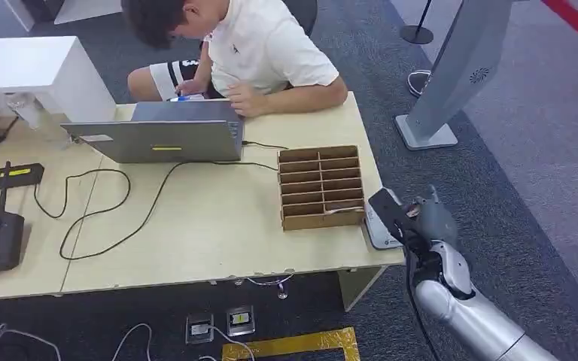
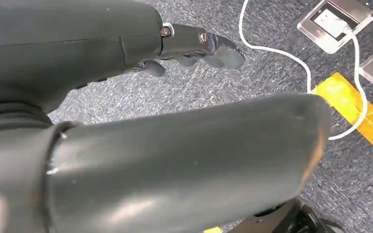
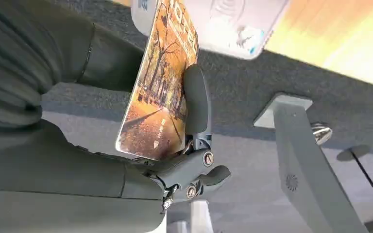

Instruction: Pass the card to the sensor for recognition and then transmit it.

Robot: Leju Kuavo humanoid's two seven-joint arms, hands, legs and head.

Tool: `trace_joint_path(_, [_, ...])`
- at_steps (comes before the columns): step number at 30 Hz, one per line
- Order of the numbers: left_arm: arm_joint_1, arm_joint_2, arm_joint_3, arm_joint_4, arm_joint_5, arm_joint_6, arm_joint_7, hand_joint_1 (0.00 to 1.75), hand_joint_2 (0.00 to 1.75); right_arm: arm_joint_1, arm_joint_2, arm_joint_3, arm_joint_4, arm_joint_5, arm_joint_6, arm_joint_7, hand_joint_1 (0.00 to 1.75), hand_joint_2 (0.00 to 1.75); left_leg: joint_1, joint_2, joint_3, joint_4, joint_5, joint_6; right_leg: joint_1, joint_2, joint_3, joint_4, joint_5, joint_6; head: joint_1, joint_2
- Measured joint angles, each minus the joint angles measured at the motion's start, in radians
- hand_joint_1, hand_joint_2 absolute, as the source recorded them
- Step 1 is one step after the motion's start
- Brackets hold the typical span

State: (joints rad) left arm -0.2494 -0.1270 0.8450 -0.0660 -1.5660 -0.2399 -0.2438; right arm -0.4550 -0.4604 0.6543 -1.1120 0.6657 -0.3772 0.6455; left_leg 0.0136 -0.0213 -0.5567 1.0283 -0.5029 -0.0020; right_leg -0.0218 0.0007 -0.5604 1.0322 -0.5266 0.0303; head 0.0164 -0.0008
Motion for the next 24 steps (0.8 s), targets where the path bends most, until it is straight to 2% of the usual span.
trace_joint_path(13, [-0.012, 0.0, -0.028, 0.0, 0.0, 0.0, 0.02, 0.0, 0.0, 0.012, 0.05, 0.049, 0.075, -0.066, 0.01, 0.0, 1.75, 1.75, 0.0, 0.001, 0.0, 0.0, 0.0, 0.0, 0.0, 0.001, 0.0, 0.0, 0.0, 0.0, 0.0, 0.0])
trace_joint_path(24, [-0.012, 0.0, -0.05, 0.0, 0.0, 0.0, 0.02, 0.0, 0.0, 0.011, 0.07, 0.061, 0.112, -0.095, -0.007, 0.0, 1.75, 1.75, 0.0, 0.002, 0.003, 0.0, 0.0, 0.0, 0.0, 0.001, 0.002, 0.0, 0.0, 0.0, 0.0, 0.0])
